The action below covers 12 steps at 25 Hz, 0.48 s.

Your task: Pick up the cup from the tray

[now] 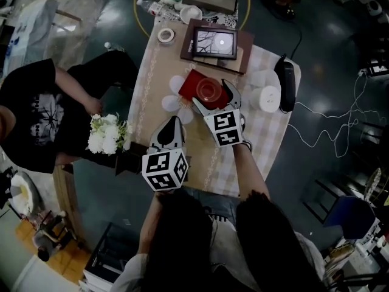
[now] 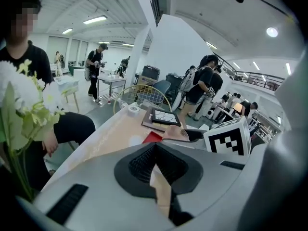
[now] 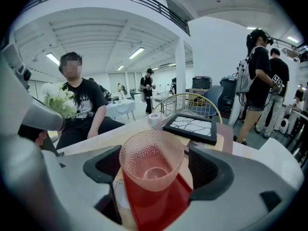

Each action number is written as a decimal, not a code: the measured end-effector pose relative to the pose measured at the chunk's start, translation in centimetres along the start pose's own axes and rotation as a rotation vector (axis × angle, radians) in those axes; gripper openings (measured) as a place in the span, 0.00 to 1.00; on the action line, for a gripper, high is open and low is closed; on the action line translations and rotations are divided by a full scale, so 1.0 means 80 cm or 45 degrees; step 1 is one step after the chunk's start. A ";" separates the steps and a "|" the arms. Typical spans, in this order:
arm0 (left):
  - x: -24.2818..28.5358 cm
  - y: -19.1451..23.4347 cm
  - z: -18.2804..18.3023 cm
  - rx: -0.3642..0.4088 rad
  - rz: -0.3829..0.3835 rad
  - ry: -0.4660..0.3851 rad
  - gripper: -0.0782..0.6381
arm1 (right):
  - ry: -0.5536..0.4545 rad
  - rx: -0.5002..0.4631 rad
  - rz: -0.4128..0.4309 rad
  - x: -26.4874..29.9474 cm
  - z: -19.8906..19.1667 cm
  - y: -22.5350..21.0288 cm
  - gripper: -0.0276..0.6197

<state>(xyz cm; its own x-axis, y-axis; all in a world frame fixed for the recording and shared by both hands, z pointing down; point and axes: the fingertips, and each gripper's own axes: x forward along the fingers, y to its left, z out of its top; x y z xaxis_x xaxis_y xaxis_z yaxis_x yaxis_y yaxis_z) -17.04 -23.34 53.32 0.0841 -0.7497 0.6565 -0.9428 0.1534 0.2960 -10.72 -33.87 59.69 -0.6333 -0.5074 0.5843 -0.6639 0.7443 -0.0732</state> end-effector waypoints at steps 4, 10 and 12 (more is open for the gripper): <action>0.003 0.001 -0.011 -0.019 0.002 0.028 0.12 | 0.018 0.011 0.043 0.009 -0.006 0.002 0.69; 0.001 0.006 -0.021 -0.038 0.009 0.049 0.12 | -0.015 -0.069 0.037 0.014 -0.002 0.001 0.66; -0.001 0.008 -0.022 -0.041 0.013 0.052 0.12 | -0.009 -0.102 0.041 0.014 0.000 0.003 0.66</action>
<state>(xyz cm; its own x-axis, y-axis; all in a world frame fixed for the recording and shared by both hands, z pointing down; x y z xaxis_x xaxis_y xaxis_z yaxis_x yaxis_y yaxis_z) -17.10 -22.07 54.70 0.0882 -0.7209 0.6874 -0.9328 0.1823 0.3109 -11.56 -34.27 60.33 -0.6569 -0.4858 0.5766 -0.6095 0.7924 -0.0268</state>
